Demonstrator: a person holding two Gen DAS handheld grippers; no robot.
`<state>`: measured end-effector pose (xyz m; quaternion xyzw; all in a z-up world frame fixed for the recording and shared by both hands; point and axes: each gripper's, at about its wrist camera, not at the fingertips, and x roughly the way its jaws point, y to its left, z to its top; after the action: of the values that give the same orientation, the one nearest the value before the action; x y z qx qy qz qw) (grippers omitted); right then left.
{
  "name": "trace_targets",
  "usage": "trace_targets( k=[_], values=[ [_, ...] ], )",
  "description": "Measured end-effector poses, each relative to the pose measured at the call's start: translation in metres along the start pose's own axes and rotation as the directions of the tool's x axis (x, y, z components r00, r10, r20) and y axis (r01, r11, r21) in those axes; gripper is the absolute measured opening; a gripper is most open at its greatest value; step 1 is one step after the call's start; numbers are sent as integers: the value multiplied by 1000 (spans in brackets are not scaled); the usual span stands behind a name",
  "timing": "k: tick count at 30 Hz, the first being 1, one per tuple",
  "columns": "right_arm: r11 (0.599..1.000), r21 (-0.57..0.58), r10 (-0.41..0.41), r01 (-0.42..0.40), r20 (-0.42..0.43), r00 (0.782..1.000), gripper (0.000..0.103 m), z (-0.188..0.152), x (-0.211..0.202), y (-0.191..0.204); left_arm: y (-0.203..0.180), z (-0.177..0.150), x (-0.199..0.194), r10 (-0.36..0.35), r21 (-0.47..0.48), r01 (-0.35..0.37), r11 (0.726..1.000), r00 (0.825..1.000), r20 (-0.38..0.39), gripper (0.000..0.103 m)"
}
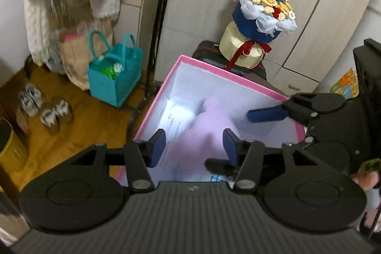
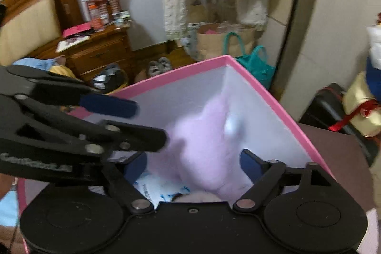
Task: Organize soft objects
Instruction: 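Lower the lavender plush into the pink box and open both grippers, then withdraw both grippers from the box and move them to the bed items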
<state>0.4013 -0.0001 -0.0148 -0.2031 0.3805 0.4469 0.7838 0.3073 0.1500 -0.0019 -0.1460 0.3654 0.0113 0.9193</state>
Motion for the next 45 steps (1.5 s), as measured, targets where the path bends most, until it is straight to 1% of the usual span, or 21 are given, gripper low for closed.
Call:
trace_targets(
  k=[1,3,4,8,15,18,21,23,29,32,35,38,42,45],
  values=[
    [999,0,-32,32,7,999,93,-1,-3,1,1,0,-5,-7,1,7,1000,1000,3,59],
    [997,7,-73,73,24,997,93,-6,-11,6,4,-4,-20,-21,11,21,1000,1000,23,59],
    [997,18,-75,74,35,997,93,-7,-15,8,3,-6,-27,-23,27,22,999,999,32,60],
    [998,54,-43,38,96,994,93,-19,-42,16,1,-16,-53,-20,94,14,996,998,64,62],
    [997,61,-50,40,172,984,92,-42,-89,51,3,-28,-84,-86,137,80,987,996,34,62],
    [997,58,-58,49,178,982,92,-53,-106,69,-2,-37,-99,-108,173,103,980,994,25,62],
    [995,45,-99,93,181,978,92,-65,-122,85,-6,-43,-114,-144,194,138,971,989,18,63],
    [993,44,-118,112,192,974,92,-73,-133,94,-10,-47,-123,-145,207,136,969,989,31,63],
    [989,52,-144,135,218,965,92,-96,-165,111,-22,-63,-148,-162,267,142,953,985,52,65],
    [988,49,-155,148,226,962,92,-108,-179,118,-28,-70,-160,-184,286,161,945,981,56,66],
    [985,49,-173,166,238,956,92,-120,-194,125,-32,-77,-169,-212,291,190,937,976,45,66],
    [982,61,-188,178,251,950,92,-133,-208,130,-37,-84,-175,-247,303,231,925,969,15,67],
    [977,96,-207,188,269,940,92,-154,-226,130,-49,-96,-179,-280,328,275,904,959,-35,67],
    [971,136,-227,195,281,933,93,-172,-239,124,-60,-107,-181,-298,358,299,885,953,-58,67]
  ],
)
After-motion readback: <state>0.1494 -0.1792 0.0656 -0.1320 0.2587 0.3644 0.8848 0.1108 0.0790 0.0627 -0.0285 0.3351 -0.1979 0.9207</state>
